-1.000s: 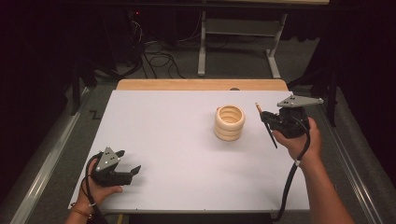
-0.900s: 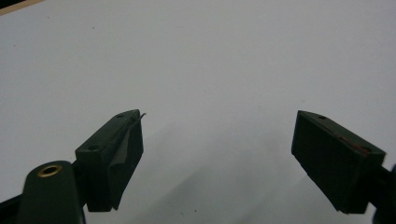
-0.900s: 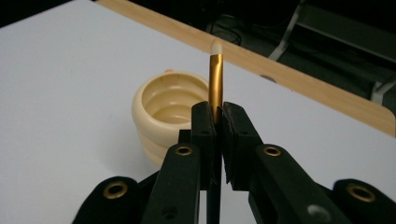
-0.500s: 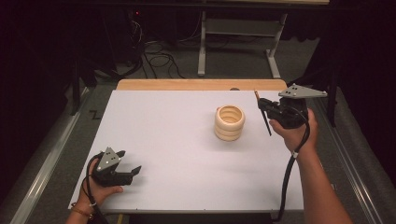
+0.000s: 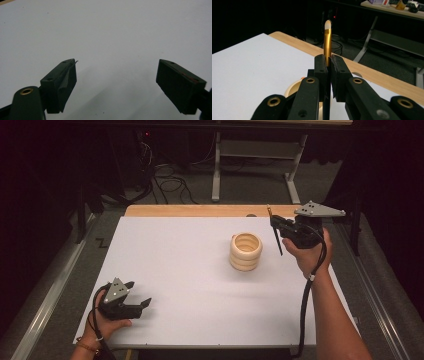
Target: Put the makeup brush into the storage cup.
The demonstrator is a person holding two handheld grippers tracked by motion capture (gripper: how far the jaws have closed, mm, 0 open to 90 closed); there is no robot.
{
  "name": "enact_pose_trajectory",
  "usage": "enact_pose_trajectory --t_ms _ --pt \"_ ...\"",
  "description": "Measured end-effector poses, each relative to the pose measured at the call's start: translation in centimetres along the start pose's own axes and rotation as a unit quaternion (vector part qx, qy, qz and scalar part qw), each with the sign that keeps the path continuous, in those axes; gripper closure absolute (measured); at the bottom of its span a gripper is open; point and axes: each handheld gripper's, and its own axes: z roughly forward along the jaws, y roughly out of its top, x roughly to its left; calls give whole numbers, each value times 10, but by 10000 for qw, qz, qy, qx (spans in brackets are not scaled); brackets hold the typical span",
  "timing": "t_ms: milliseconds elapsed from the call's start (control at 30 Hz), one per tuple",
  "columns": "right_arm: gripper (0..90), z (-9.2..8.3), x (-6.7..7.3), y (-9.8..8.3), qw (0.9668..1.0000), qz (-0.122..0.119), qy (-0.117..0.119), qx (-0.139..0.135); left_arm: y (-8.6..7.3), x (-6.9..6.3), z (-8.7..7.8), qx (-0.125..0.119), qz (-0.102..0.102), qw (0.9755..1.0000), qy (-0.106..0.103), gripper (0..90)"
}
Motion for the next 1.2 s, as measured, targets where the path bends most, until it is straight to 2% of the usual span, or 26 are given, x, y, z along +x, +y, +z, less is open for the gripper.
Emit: enact_pose_trajectory --t_ms 433,600,867,1133,1200 --pt "850 15 1 3 9988 76 305 -385 0 0 0 -32 -36 10000 6 176" --pt "850 20 2 4 9984 125 323 -446 -1 0 0 -27 -25 10000 -9 176" --pt "850 33 4 3 9962 236 541 -640 -1 0 0 -34 -28 10000 -31 175" --pt "850 46 8 2 9958 237 581 -659 -1 0 0 -61 -25 10000 -40 175" --pt "850 50 9 1 9956 311 618 -638 0 0 -1 -73 -26 10000 -44 175"
